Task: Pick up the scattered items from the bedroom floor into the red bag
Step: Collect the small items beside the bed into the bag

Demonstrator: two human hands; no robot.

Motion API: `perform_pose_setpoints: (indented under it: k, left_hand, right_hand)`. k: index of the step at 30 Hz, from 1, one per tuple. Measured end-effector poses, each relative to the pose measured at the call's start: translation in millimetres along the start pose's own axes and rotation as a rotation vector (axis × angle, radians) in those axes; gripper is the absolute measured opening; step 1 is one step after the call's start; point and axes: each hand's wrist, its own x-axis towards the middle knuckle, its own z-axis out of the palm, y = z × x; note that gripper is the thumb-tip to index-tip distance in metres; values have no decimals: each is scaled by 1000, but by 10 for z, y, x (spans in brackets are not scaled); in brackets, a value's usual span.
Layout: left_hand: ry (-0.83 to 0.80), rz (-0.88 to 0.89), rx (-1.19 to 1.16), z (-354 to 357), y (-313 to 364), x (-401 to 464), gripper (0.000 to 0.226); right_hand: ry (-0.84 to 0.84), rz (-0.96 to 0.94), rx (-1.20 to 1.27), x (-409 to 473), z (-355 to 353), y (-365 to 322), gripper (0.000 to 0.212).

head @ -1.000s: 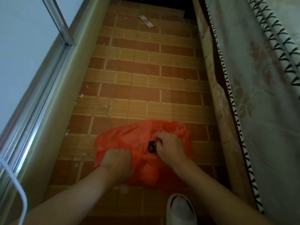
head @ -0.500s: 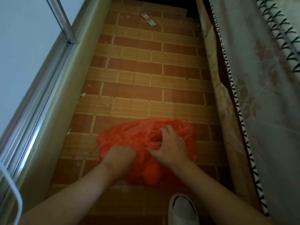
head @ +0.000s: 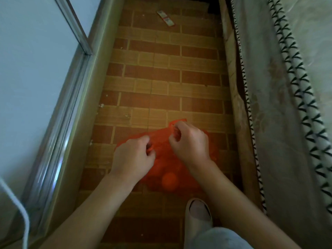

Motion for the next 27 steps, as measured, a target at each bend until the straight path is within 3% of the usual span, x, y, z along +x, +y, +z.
perform_pose_setpoints:
  k: [11,27]
  left_hand:
    - [28,26,-36,-1979,1037,-593,10]
    - [217,1,-48,-5076,2489,-1387,9]
  right_hand:
    - [-128,195,99,-43,-2293,-714,5]
    - [22,313,270,90,-5453,-1935,10]
